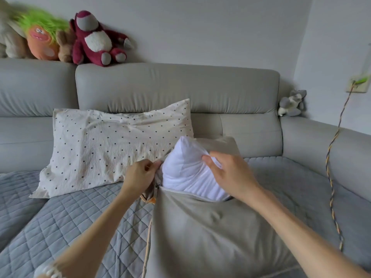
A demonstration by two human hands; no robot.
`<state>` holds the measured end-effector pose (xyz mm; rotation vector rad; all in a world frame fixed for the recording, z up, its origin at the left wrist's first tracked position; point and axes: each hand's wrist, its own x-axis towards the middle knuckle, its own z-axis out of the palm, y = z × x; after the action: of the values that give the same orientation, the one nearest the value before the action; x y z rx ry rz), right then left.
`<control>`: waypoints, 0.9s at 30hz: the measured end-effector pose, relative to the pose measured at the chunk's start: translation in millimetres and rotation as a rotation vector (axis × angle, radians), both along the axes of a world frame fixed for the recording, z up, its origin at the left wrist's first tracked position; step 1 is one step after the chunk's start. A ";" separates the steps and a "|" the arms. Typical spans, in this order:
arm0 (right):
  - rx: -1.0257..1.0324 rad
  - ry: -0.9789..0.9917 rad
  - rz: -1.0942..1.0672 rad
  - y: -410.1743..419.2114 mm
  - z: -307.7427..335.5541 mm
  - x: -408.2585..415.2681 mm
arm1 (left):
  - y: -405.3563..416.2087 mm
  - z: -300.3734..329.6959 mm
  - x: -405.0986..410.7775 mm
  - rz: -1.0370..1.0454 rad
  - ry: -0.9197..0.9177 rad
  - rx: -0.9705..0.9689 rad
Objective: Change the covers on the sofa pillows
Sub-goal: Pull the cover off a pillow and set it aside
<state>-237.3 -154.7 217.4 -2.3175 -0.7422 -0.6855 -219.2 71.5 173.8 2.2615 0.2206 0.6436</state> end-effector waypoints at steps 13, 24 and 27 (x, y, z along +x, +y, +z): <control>0.140 0.268 0.288 -8.7 40.7 54.6 | -56.5 -32.2 -35.6 -0.204 -0.169 -0.362; -0.164 0.332 0.354 2.4 -55.4 -25.0 | 30.1 -33.0 -42.5 -0.060 0.164 -0.359; -0.289 0.347 0.299 -1.2 -57.5 -38.2 | 10.8 -44.0 -41.5 -0.108 0.364 -0.079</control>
<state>-275.5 -155.9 159.9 -2.4147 -1.0437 -0.0396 -260.7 82.3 129.8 2.2821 0.2920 0.1592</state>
